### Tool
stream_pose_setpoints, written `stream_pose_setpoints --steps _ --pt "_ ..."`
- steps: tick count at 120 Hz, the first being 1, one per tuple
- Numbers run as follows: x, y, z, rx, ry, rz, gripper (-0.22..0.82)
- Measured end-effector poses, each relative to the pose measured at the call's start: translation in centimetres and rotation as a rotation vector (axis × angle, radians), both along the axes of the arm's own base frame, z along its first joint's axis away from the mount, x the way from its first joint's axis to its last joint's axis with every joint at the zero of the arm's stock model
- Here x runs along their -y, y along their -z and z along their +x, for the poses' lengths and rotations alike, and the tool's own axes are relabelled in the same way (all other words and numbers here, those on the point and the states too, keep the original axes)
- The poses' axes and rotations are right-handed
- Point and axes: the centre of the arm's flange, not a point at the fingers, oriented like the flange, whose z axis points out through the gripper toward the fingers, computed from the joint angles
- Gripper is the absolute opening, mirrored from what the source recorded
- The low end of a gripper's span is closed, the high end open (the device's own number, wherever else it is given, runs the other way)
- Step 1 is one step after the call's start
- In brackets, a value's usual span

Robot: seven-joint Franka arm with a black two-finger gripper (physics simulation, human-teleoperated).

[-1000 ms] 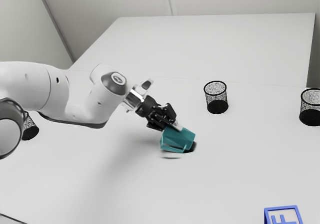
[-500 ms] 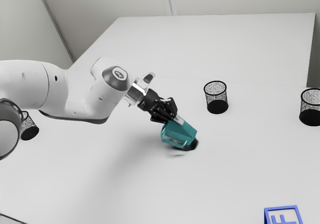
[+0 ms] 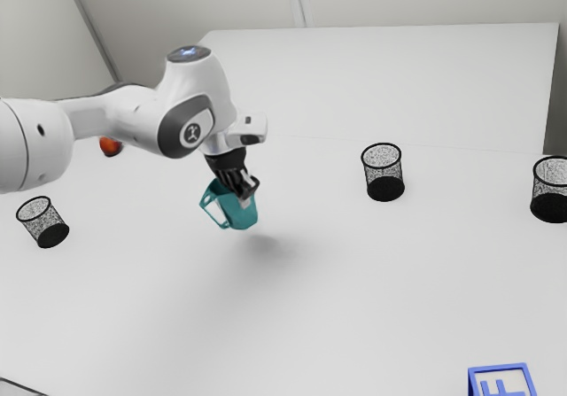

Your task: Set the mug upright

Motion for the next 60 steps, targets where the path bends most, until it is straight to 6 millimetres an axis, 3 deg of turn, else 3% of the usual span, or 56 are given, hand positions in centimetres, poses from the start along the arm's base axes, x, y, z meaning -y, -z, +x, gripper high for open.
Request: stream_pose_setpoints --steps 23,60 --pt "0.3 2.7 0.3 -0.029 -0.005 0.115 -0.18" --pt "1.5 4.5 0.4 -0.050 -0.108 0.102 -0.18"
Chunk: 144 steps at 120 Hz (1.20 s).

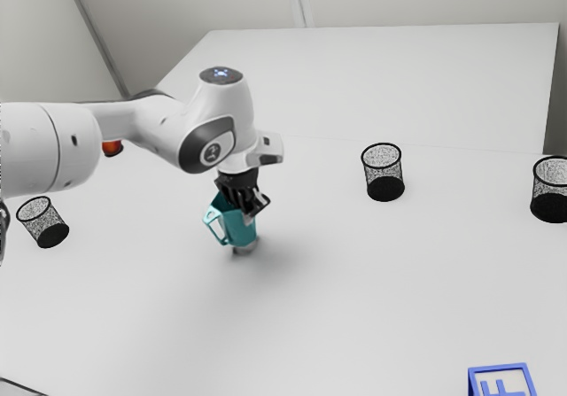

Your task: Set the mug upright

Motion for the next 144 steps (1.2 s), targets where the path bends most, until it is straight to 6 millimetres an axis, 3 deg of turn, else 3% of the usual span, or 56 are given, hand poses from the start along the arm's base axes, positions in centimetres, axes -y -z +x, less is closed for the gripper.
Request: stream_pose_setpoints --steps 56,64,84,99,118,136,144 --pt "0.5 2.6 0.7 0.014 -0.117 -0.038 -0.16" --pt "0.5 2.6 0.7 0.015 -0.127 -0.042 -0.10" --pt "0.5 2.1 0.7 0.025 -0.144 -0.050 0.25" --pt "0.9 -0.3 0.4 0.059 -0.145 -0.065 0.41" --pt "1.1 -3.6 0.1 0.107 -0.144 -0.081 0.51" --pt "1.0 -10.0 2.4 0.195 -0.121 -0.106 0.56" --pt "0.7 -13.9 3.9 0.236 -0.106 -0.112 0.57"
